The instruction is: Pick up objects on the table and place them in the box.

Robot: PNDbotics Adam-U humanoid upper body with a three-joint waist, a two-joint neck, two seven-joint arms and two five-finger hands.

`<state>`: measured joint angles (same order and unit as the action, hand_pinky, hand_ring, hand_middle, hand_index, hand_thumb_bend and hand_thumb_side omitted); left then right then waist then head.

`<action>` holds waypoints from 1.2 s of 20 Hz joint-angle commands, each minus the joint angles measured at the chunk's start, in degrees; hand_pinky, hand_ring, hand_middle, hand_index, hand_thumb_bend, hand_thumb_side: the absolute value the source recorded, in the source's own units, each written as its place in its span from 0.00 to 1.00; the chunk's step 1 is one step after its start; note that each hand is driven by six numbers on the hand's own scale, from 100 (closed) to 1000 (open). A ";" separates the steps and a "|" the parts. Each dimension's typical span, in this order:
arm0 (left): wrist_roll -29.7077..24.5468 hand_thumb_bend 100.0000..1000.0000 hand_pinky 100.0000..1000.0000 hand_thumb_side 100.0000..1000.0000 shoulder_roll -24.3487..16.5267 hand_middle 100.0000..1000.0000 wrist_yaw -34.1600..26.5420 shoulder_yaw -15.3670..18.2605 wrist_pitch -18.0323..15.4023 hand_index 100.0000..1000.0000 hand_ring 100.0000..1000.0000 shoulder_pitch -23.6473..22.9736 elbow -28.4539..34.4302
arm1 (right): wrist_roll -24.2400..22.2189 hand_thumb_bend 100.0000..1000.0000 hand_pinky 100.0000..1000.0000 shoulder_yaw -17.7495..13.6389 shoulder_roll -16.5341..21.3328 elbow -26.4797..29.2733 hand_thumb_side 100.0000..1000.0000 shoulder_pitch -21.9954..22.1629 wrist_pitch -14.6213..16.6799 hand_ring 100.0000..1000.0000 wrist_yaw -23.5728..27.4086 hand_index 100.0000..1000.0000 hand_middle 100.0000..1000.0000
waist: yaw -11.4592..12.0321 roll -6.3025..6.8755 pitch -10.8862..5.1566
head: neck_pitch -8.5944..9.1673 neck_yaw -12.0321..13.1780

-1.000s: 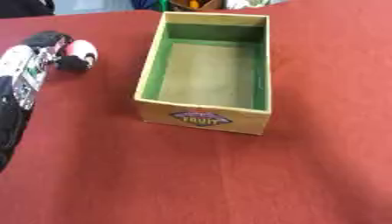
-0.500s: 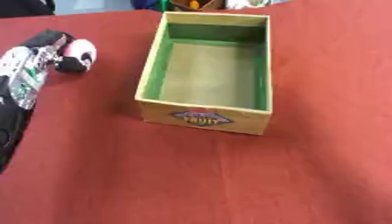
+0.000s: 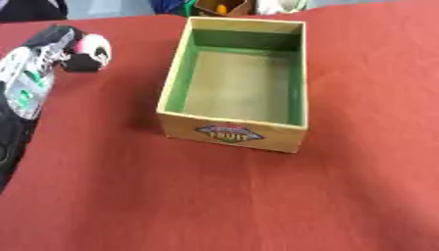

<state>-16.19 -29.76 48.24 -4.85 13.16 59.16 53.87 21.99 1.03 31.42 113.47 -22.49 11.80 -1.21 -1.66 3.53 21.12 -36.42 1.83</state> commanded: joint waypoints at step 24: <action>-0.70 0.00 0.42 0.45 13.72 0.42 8.81 -10.62 -7.00 0.58 0.44 6.15 27.05 | -0.71 0.00 0.50 -0.06 -0.46 1.12 0.54 -2.02 0.02 0.61 1.64 0.77 0.57 | 0.94 -0.75 -5.88 | -3.68 -1.68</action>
<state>-17.34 -16.68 57.04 -15.32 6.55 63.80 79.34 21.51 1.11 30.47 113.47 -23.73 11.70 0.08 -0.72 3.05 16.65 -39.74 0.15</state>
